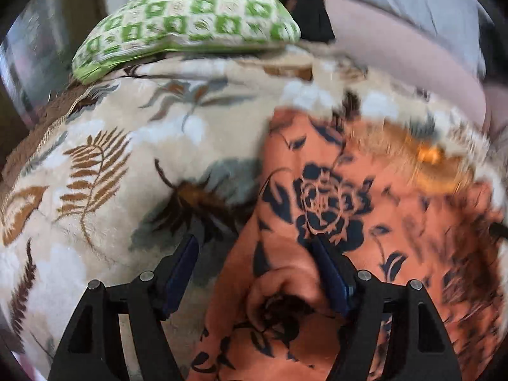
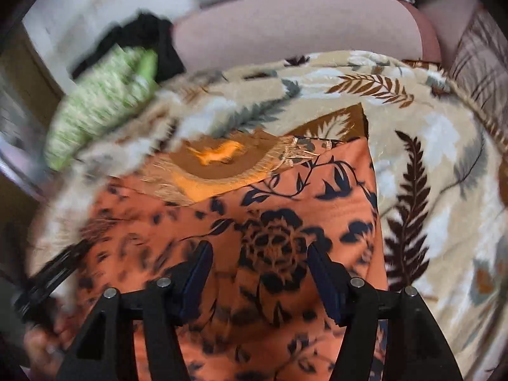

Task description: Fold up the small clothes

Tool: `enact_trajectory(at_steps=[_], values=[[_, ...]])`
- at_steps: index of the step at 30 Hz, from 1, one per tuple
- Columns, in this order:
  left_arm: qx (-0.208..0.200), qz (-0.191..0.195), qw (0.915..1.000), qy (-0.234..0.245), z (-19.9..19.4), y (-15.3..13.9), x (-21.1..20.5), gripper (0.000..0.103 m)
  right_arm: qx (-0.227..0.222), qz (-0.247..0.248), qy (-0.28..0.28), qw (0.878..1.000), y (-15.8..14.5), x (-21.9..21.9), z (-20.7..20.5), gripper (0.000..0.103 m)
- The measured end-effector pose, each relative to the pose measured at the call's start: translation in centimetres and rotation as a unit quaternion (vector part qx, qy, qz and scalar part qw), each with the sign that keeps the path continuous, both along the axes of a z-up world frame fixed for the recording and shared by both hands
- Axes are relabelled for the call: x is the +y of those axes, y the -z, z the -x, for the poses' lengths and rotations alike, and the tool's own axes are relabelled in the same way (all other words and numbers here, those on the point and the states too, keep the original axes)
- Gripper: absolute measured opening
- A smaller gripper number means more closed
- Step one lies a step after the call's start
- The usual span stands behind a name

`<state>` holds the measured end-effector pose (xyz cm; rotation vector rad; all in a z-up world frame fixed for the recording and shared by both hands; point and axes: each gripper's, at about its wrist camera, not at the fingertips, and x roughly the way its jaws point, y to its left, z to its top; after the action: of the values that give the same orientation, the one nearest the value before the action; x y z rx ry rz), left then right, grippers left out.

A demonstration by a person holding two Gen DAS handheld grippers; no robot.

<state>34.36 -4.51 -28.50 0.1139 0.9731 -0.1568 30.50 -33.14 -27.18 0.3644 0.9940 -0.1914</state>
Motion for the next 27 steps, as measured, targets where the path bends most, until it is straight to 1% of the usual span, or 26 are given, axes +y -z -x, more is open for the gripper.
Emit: enact_trajectory(at_steps=[1,3,4,5,6,7,9,11,12,13,14,15,16,17,18,19,20,21,22,23,25,26,27], values=[[-0.013,-0.023,0.9996,0.009,0.3,0.0,-0.4,0.076,0.018,0.01,0.008,1.0,0.6,0.2,-1.0,0.064],[-0.027,-0.048,0.9982,0.023,1.1,-0.1,-0.6,0.076,0.065,0.022,0.02,0.997,2.6,0.5,-2.9,0.063],[-0.03,-0.054,0.9977,0.026,1.3,0.0,-0.6,0.076,0.084,0.023,0.023,0.996,3.5,0.3,-3.3,0.05],[-0.031,-0.055,0.9976,0.027,1.2,0.1,-0.5,0.076,0.1,0.031,0.031,0.994,4.3,0.1,-3.6,0.041],[-0.031,-0.054,0.9976,0.029,1.2,0.1,-0.3,0.076,0.097,0.034,0.037,0.994,4.4,-0.2,-3.4,0.033],[-0.029,-0.049,0.9979,0.029,1.2,0.1,0.0,0.076,0.091,0.026,0.043,0.995,4.1,-0.6,-3.0,0.016],[-0.023,-0.036,0.9988,0.024,0.9,-0.1,0.4,0.076,0.081,0.009,0.054,0.995,3.2,-1.6,-2.0,0.012],[-0.023,-0.031,0.9991,0.018,0.9,-0.3,0.8,0.076,0.053,-0.029,0.063,0.996,1.9,-3.0,-0.6,0.011],[-0.029,-0.032,0.999,0.012,1.2,-0.5,1.0,0.076,0.026,-0.05,0.069,0.996,0.8,-3.7,0.3,0.011],[-0.037,-0.038,0.9986,0.008,1.5,-0.7,1.0,0.076,-0.022,-0.076,0.068,0.995,-0.7,-4.4,1.4,0.011],[-0.044,-0.045,0.998,0.005,1.5,-0.8,1.0,0.075,-0.078,-0.107,0.062,0.989,-2.1,-5.0,2.6,0.011],[-0.054,-0.054,0.9971,-0.001,1.8,-1.0,1.1,0.075,-0.137,-0.144,0.052,0.979,-3.1,-5.5,3.8,0.011],[-0.06,-0.057,0.9966,-0.004,2.1,-1.2,1.2,0.075,-0.229,-0.199,0.034,0.952,-4.2,-6.3,5.9,0.011],[-0.062,-0.057,0.9964,-0.007,2.2,-1.3,1.4,0.075,-0.284,-0.223,0.029,0.932,-4.6,-7.0,7.7,0.011],[-0.064,-0.059,0.9961,-0.014,2.3,-1.3,1.6,0.075,-0.311,-0.237,0.03,0.92,-4.3,-7.7,9.1,0.011],[-0.067,-0.06,0.9957,-0.02,2.5,-1.5,1.8,0.075,-0.311,-0.256,0.025,0.915,-3.5,-8.2,9.5,0.011],[-0.069,-0.059,0.9957,-0.02,2.6,-1.5,1.9,0.075,-0.292,-0.284,0.02,0.913,-1.8,-9.0,9.7,0.011],[-0.071,-0.058,0.9956,-0.019,2.9,-1.7,1.8,0.075,-0.244,-0.305,0.044,0.919,1.0,-10.2,10.0,0.011],[-0.073,-0.061,0.9954,-0.015,3.3,-1.7,1.6,0.075,-0.205,-0.299,0.068,0.93,2.8,-10.9,10.3,0.012],[-0.076,-0.072,0.9944,-0.012,3.7,-1.7,1.3,0.075,-0.165,-0.282,0.087,0.941,4.4,-11.4,10.8,0.014],[-0.083,-0.084,0.993,-0.01,4.4,-2.0,1.0,0.075,-0.109,-0.256,0.111,0.954,6.5,-12.0,12.3,0.015],[-0.09,-0.085,0.9922,-0.013,4.6,-2.4,1.0,0.075,-0.095,-0.239,0.121,0.959,6.6,-12.1,13.1,0.015],[-0.098,-0.087,0.9912,-0.019,4.8,-2.7,1.2,0.075,-0.093,-0.222,0.124,0.963,6.2,-12.3,13.6,0.015]])
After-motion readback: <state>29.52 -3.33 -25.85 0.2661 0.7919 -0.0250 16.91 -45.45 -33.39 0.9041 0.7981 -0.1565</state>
